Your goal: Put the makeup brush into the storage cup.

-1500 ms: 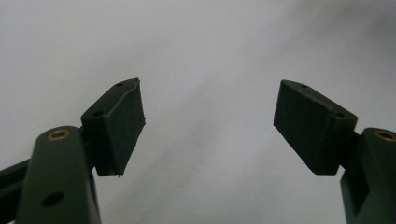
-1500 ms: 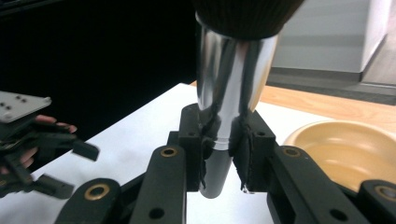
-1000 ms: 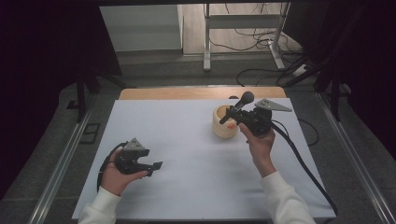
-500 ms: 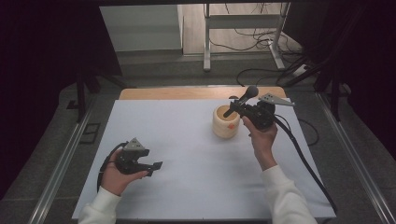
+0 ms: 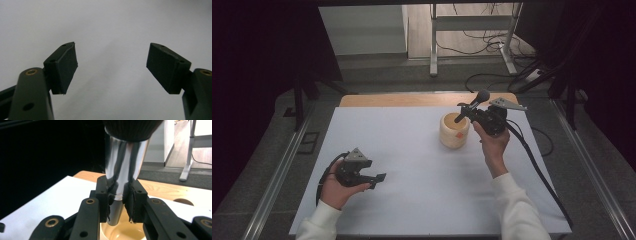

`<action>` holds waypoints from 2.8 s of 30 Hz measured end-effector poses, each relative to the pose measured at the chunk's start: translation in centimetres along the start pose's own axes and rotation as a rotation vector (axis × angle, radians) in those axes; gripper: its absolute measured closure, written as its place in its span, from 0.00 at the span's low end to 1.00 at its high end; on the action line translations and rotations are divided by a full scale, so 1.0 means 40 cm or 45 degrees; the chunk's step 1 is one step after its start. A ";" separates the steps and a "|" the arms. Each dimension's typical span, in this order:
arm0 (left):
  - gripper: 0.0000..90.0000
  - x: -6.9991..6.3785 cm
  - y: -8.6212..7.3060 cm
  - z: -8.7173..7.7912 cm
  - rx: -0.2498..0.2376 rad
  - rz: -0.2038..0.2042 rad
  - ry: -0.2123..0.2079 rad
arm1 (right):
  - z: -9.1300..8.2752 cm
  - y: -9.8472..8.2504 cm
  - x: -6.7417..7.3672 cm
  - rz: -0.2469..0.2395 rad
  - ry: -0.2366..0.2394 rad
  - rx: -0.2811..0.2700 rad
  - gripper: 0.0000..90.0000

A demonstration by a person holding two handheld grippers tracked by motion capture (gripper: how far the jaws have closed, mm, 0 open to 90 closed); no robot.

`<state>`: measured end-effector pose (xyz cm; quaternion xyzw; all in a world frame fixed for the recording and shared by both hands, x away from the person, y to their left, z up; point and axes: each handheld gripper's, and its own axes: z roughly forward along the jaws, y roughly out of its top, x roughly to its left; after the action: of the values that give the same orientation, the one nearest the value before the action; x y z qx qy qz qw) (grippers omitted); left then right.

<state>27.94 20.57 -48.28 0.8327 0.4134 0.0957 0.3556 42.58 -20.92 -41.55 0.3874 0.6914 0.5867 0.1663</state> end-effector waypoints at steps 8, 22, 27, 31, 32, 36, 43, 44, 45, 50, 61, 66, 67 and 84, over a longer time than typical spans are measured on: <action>0.28 -0.001 0.000 0.001 0.002 0.001 -0.003 | 0.021 -0.023 -0.016 0.001 -0.031 0.054 0.82; 0.28 0.000 -0.001 0.002 0.009 -0.003 -0.001 | 0.052 -0.056 -0.025 -0.023 -0.060 0.149 0.82; 0.28 0.000 -0.001 0.004 0.016 -0.003 -0.004 | 0.061 -0.065 -0.028 -0.031 -0.066 0.169 0.82; 0.28 0.002 -0.003 0.004 0.017 -0.006 -0.004 | 0.067 -0.071 -0.029 -0.035 -0.066 0.186 0.82; 0.28 0.002 -0.003 0.004 0.017 -0.006 -0.004 | 0.067 -0.071 -0.029 -0.037 -0.065 0.190 0.82; 0.28 0.002 -0.003 0.006 0.020 -0.004 -0.006 | 0.070 -0.074 -0.030 -0.039 -0.071 0.201 0.81; 0.28 0.005 -0.005 0.007 0.025 -0.004 -0.005 | 0.066 -0.069 -0.029 -0.027 -0.080 0.169 0.56; 0.28 0.005 -0.005 0.007 0.024 -0.004 -0.006 | 0.064 -0.067 -0.029 -0.032 -0.087 0.160 0.48; 0.28 0.005 -0.004 0.007 0.024 -0.004 -0.007 | 0.063 -0.065 -0.029 -0.031 -0.094 0.152 0.39; 0.30 0.006 -0.004 0.007 0.031 -0.008 -0.019 | 0.053 -0.053 -0.036 -0.026 -0.132 0.142 0.18; 0.29 0.013 0.002 0.008 0.022 -0.026 -0.040 | 0.030 -0.036 -0.033 -0.071 -0.110 0.147 0.10; 0.28 0.020 0.001 0.007 0.011 -0.048 -0.033 | 0.025 -0.043 -0.023 -0.081 -0.060 0.175 0.10; 0.27 0.021 0.001 0.005 0.004 -0.060 -0.021 | 0.026 -0.045 -0.021 -0.084 -0.056 0.177 0.10; 0.27 0.025 -0.017 -0.009 -0.025 -0.079 -0.006 | -0.043 -0.062 0.007 -0.133 -0.074 0.223 0.11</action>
<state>27.99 21.77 -48.63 0.8162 0.4373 0.0867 0.3674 40.36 -21.91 -43.36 0.3807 0.7541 0.5032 0.1822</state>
